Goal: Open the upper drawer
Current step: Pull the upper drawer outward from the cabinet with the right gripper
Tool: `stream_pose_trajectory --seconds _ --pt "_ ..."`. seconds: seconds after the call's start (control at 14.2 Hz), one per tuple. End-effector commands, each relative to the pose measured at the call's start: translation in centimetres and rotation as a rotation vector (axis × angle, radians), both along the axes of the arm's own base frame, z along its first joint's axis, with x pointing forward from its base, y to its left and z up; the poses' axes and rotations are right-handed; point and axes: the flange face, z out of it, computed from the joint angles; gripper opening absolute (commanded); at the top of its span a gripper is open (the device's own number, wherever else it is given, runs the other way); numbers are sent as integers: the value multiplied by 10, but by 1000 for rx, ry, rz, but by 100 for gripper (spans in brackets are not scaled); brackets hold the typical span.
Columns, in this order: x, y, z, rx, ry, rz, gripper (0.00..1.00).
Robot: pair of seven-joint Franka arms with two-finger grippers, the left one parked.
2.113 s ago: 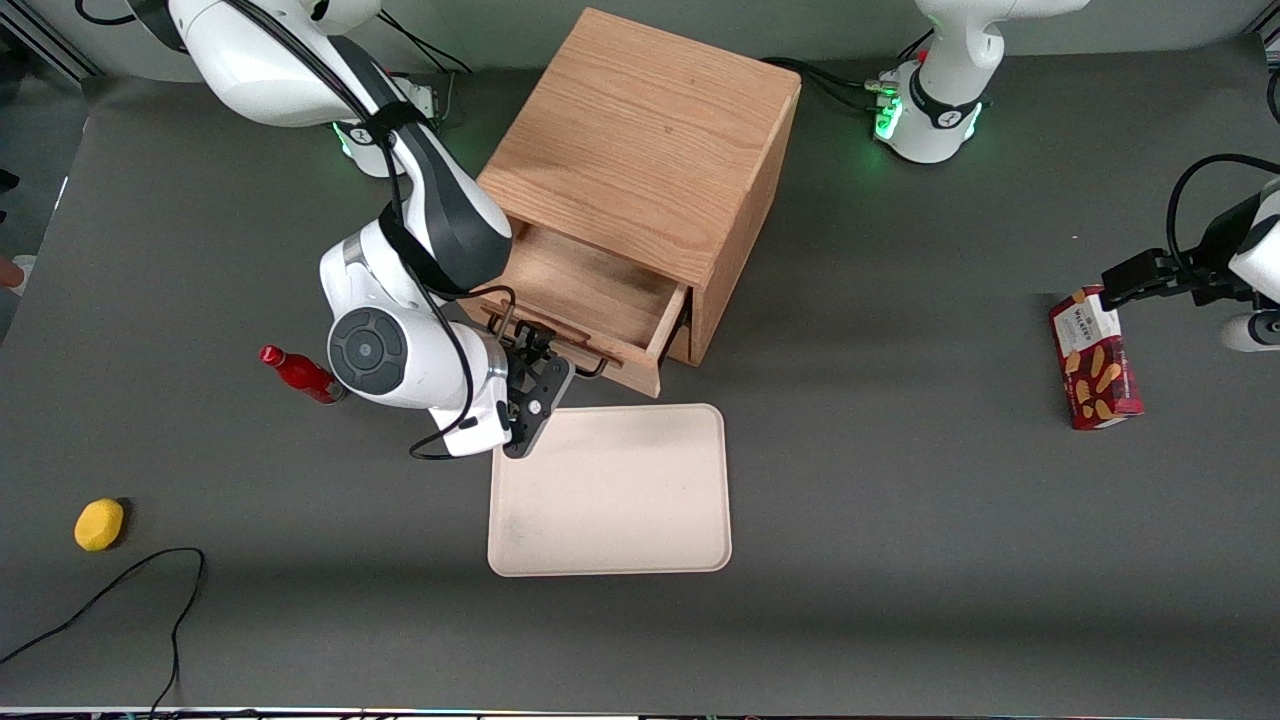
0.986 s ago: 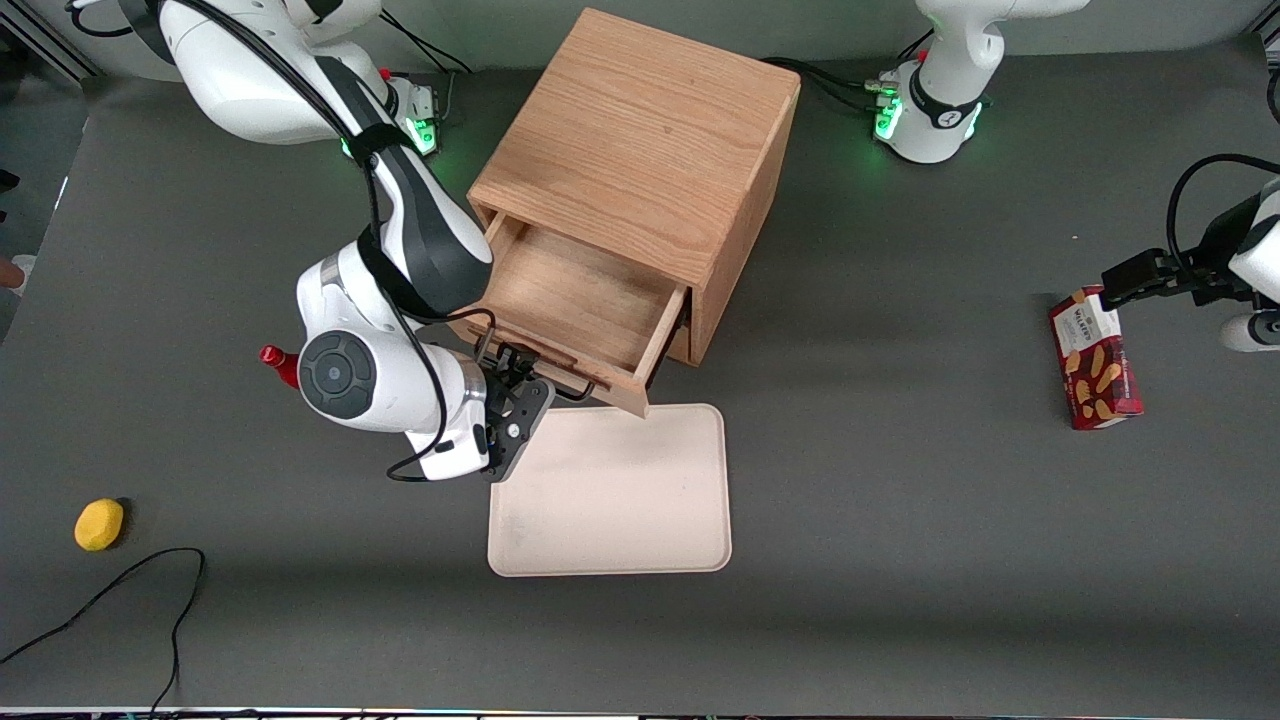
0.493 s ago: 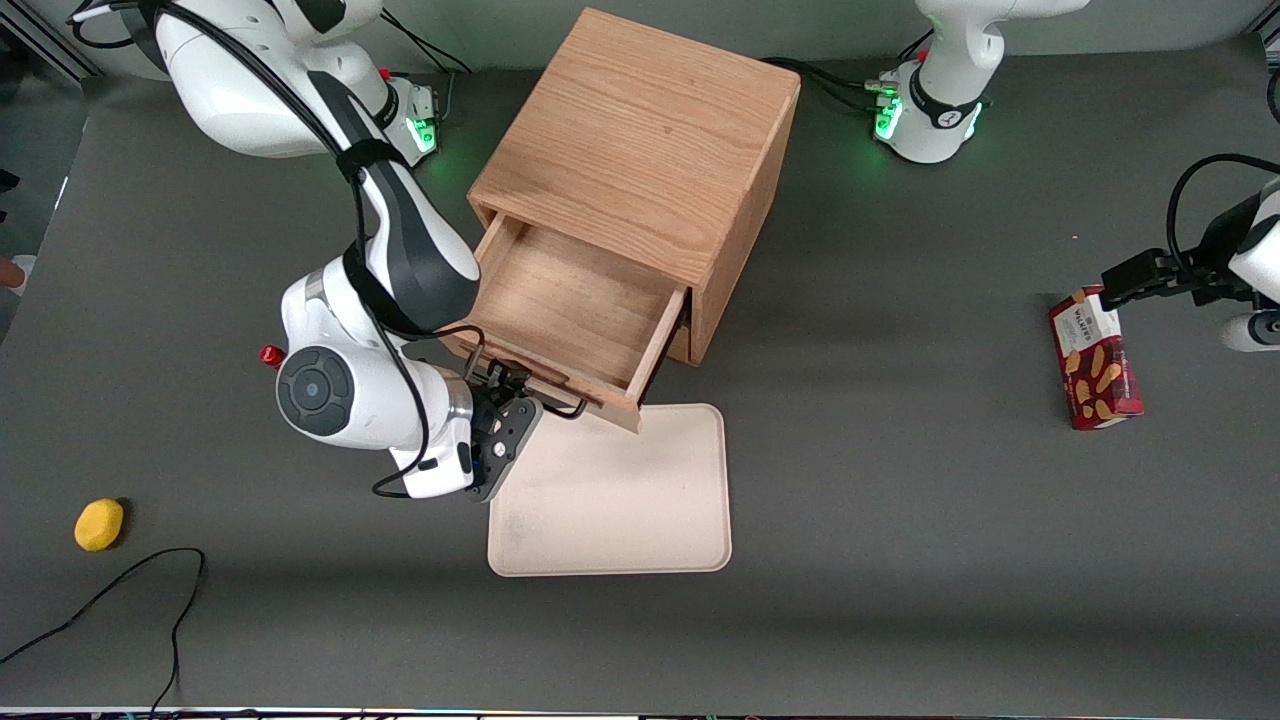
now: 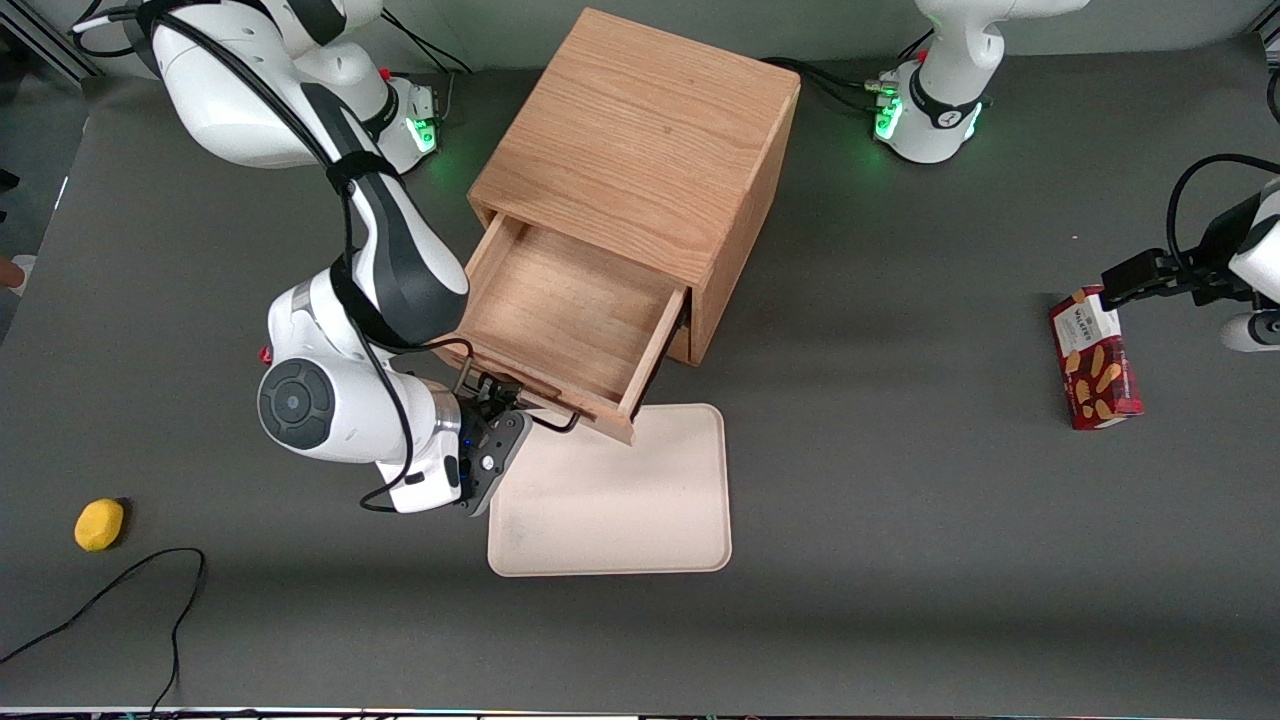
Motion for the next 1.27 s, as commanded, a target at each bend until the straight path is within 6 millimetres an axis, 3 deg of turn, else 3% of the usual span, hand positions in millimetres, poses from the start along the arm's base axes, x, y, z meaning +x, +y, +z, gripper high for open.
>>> stream_pose_trajectory --seconds 0.0,1.2 --pt "12 -3 -2 0 -35 12 100" --pt "35 -30 -8 18 -90 -3 100"
